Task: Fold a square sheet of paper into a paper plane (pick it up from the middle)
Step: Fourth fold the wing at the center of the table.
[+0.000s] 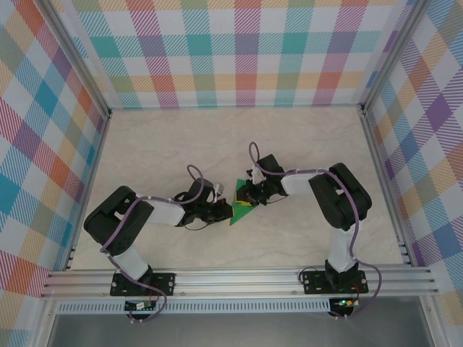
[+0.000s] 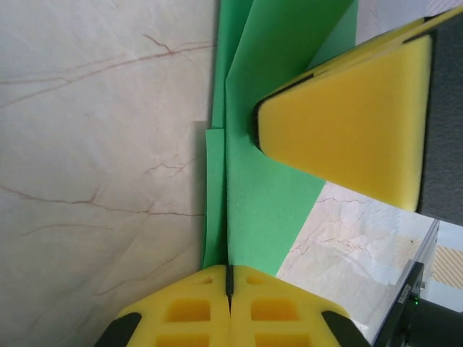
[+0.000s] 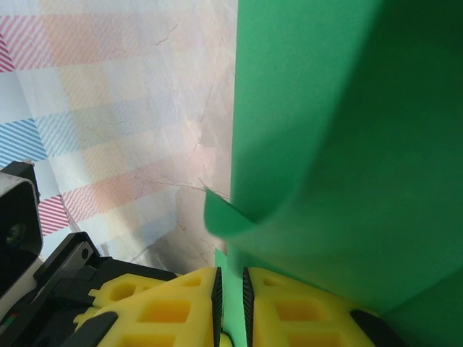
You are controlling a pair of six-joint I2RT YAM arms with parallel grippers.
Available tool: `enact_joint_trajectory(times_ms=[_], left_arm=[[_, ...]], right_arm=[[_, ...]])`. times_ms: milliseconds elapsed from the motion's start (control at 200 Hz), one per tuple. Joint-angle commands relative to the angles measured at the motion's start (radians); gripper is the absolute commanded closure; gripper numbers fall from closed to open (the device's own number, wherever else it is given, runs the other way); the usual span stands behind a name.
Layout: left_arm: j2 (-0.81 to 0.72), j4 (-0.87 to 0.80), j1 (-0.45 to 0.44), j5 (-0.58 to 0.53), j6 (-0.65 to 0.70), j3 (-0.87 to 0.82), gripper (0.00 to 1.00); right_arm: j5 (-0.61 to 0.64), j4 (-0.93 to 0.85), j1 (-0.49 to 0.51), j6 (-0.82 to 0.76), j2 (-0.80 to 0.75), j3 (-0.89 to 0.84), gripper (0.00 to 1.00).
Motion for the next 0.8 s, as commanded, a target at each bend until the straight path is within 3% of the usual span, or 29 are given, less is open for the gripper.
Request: enact_joint_trajectory(times_ms=[0, 270, 540, 795], left_arm=[[-0.003, -0.111, 0.015, -0.097, -0.009, -0.018, 0.99], [0.042, -0.046, 0.023, -0.054, -0.057, -0.022, 1.0], [0.059, -0.026, 0.024, -0.043, -0.074, -0.023, 1.0], [0.051, -0.057, 0.024, -0.05, -0.061, -0.017, 1.0]], right_arm=[[0.022, -0.022, -0.005, -0.018, -0.058, 0.005, 0.81], [0.069, -0.034, -0.016, -0.013, -0.143, -0.032, 0.78], [-0.061, 0.011, 0.004, -0.006, -0.062, 0.008, 0.79], [-0.019, 0.002, 0.016, -0.001, 0.0, 0.049, 0.79]])
